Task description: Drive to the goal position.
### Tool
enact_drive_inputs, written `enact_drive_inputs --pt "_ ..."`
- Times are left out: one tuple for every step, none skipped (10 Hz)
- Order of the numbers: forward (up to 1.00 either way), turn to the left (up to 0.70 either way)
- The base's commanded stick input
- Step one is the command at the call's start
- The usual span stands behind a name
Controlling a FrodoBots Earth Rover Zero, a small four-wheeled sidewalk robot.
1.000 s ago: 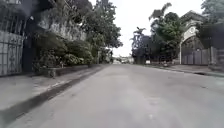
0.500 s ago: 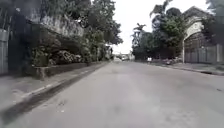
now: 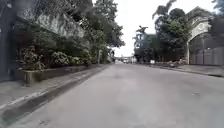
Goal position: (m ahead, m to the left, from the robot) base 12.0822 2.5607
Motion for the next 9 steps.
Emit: enact_drive_inputs --pt "1.0 -0.39" --pt "1.0 -0.04" --pt "1.0 0.04" --pt "1.0 0.02" --pt "1.0 0.02" --pt "1.0 0.06" --pt "1.0 0.03" --pt "1.0 0.0" --pt "1.0 0.0"
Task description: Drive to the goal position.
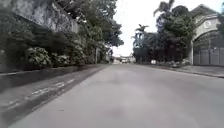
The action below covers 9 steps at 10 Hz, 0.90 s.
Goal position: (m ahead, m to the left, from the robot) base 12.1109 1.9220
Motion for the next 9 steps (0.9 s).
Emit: enact_drive_inputs --pt "1.0 0.0" --pt "1.0 0.0" --pt "1.0 0.0" --pt "1.0 0.0" --pt "1.0 0.0" --pt "1.0 0.0" --pt "1.0 0.0" --pt "1.0 0.07" --pt "1.0 0.05"
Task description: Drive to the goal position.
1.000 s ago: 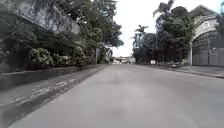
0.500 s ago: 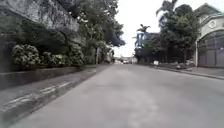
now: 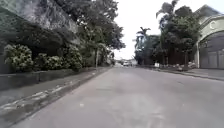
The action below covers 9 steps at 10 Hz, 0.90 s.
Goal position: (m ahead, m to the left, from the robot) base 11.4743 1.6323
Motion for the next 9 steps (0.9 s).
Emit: enact_drive_inputs --pt "1.0 0.0" --pt "1.0 0.0" --pt "1.0 0.0" --pt "1.0 0.0" --pt "1.0 -0.04" --pt "1.0 -0.14" --pt "1.0 -0.24" --pt "1.0 -0.33" --pt "1.0 -0.4"
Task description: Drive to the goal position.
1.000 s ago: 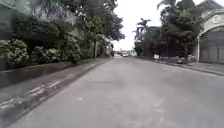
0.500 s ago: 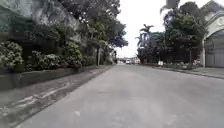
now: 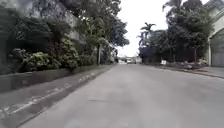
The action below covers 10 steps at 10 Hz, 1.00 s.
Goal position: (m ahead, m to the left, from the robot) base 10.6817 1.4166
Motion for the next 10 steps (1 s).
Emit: enact_drive_inputs --pt "1.0 -0.25" --pt "1.0 -0.07" --pt "1.0 0.01" --pt "1.0 0.03" --pt "1.0 0.05" --pt "1.0 0.07" --pt "1.0 0.12" --pt "1.0 0.07" --pt "1.0 0.02" --pt "1.0 0.07"
